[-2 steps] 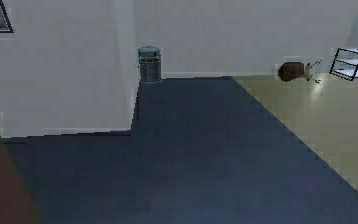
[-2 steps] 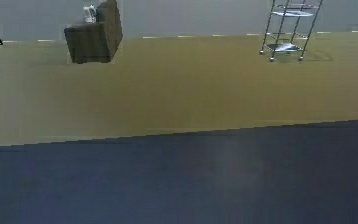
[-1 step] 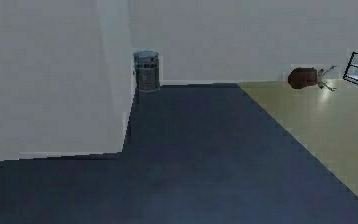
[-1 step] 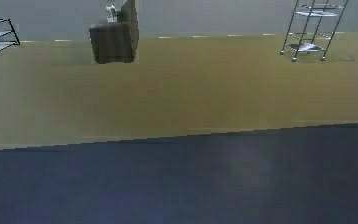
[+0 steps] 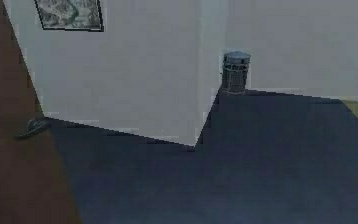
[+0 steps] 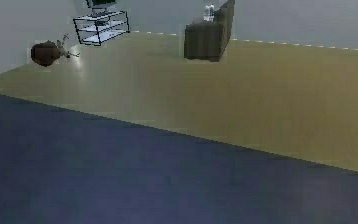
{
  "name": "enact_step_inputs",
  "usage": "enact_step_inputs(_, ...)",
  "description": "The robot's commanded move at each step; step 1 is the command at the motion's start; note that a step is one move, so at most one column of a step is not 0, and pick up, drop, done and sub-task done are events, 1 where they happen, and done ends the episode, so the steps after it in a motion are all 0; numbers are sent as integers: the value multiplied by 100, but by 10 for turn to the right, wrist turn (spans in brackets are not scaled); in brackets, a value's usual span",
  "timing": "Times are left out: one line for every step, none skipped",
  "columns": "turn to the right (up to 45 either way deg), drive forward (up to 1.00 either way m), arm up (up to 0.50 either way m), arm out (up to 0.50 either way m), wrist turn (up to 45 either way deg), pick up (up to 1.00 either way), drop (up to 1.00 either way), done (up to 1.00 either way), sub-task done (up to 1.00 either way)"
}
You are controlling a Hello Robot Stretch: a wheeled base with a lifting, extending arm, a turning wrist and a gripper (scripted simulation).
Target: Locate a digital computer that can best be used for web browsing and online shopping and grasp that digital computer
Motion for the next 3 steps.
enact_step_inputs(0,100,0,0,0,0,0,0,0)
enact_step_inputs(-90,0,0,0,0,0,0,0,0)
enact_step_inputs(0,20,0,0,0,0,0,0,0)
